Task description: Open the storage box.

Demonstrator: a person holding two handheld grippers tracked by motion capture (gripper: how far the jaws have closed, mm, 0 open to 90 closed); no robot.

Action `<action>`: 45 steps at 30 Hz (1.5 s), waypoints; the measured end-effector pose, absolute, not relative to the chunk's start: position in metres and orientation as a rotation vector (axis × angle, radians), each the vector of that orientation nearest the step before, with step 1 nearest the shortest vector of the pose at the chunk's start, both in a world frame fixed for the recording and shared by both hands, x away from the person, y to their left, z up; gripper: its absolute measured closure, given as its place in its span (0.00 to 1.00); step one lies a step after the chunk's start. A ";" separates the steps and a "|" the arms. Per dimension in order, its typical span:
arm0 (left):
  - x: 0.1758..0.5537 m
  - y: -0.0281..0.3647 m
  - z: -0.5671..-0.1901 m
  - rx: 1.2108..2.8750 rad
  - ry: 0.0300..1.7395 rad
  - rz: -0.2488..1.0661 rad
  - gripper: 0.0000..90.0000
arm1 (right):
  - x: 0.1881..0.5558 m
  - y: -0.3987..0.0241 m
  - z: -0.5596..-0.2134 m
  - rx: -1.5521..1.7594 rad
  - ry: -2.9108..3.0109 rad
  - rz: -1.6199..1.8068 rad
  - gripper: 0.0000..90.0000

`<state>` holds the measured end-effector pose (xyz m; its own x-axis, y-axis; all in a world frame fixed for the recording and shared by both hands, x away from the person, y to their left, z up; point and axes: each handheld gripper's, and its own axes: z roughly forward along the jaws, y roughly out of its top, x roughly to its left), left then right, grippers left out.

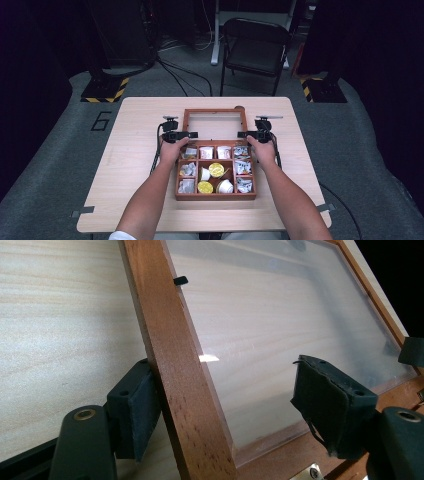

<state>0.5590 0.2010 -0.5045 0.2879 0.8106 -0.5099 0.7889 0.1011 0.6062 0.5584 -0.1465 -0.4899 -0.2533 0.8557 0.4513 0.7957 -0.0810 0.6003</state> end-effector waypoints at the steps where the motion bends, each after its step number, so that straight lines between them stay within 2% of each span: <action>1: 0.559 0.201 -0.505 1.665 1.481 0.028 0.32 | 0.558 -0.147 -0.490 1.873 2.078 1.260 0.50; 36: 0.560 0.206 -0.508 1.651 1.510 -0.034 0.32 | 0.559 -0.148 -0.494 1.996 2.046 1.265 0.48; 40: 0.558 0.213 -0.502 1.658 1.528 0.000 0.35 | 0.557 -0.157 -0.489 2.011 2.007 1.256 0.46; 45: 0.553 0.229 -0.488 1.640 1.529 0.031 0.37 | 0.552 -0.169 -0.475 1.938 2.007 1.226 0.47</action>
